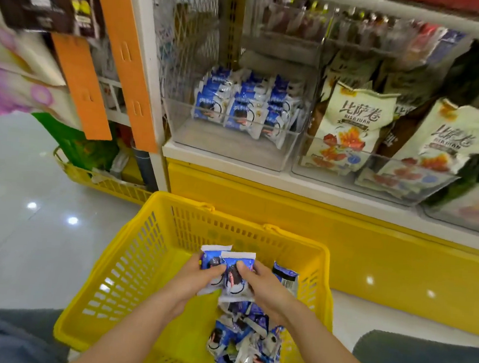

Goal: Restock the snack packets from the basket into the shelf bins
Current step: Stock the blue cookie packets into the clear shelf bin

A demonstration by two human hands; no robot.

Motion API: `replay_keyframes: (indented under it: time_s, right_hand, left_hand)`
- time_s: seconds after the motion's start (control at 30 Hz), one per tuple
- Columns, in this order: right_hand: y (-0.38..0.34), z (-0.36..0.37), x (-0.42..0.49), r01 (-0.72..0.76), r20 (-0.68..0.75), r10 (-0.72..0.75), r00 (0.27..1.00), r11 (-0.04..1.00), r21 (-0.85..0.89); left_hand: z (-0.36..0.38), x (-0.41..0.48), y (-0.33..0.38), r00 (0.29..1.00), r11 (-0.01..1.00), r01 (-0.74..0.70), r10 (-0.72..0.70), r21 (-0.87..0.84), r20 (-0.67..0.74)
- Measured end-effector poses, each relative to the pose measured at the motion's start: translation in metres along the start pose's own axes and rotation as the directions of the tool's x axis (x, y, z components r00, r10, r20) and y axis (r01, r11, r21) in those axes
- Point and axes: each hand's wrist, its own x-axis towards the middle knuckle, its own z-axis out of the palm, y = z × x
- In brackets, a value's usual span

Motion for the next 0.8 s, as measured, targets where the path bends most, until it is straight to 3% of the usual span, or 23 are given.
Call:
replay_keyframes:
  time_s: [0.13, 0.3, 0.4, 0.5, 0.6, 0.67, 0.73, 0.8]
  right_hand:
    - [-0.039, -0.002, -0.006, 0.076, 0.136, -0.070, 0.988, 0.996, -0.041]
    - [-0.097, -0.003, -0.021, 0.304, -0.040, -0.318, 0.947, 0.931, -0.202]
    - [-0.142, 0.000, -0.035, 0.457, -0.033, -0.523, 0.851, 0.772, -0.441]
    - [-0.193, 0.005, -0.041, 0.491, -0.079, -0.659, 0.748, 0.629, -0.603]
    - [-0.247, 0.013, -0.033, 0.525, -0.197, -0.727, 0.657, 0.630, -0.572]
    - [-0.280, 0.019, -0.019, 0.537, -0.202, -0.769, 0.607, 0.584, -0.608]
    - [-0.308, 0.023, 0.002, 0.467, -0.192, -0.761, 0.619, 0.554, -0.689]
    - [-0.326, 0.025, 0.027, 0.371, -0.173, -0.698, 0.695, 0.554, -0.745]
  left_hand:
    - [-0.020, -0.004, 0.043, 0.990, 0.992, -0.097, 0.105, 0.083, -0.095]
    - [-0.052, -0.019, 0.105, 0.960, 0.961, -0.266, 0.271, 0.074, -0.069]
    - [-0.073, -0.024, 0.136, 0.925, 0.932, -0.361, 0.362, 0.029, -0.114]
    - [-0.088, -0.022, 0.156, 0.896, 0.907, -0.419, 0.407, -0.036, -0.177]
    - [-0.095, -0.017, 0.169, 0.882, 0.895, -0.440, 0.414, -0.077, -0.225]
    - [-0.097, -0.014, 0.174, 0.888, 0.889, -0.435, 0.398, -0.142, -0.231]
    - [-0.102, -0.011, 0.179, 0.898, 0.886, -0.421, 0.378, -0.192, -0.224]
    - [-0.108, -0.009, 0.181, 0.903, 0.883, -0.415, 0.369, -0.218, -0.220]
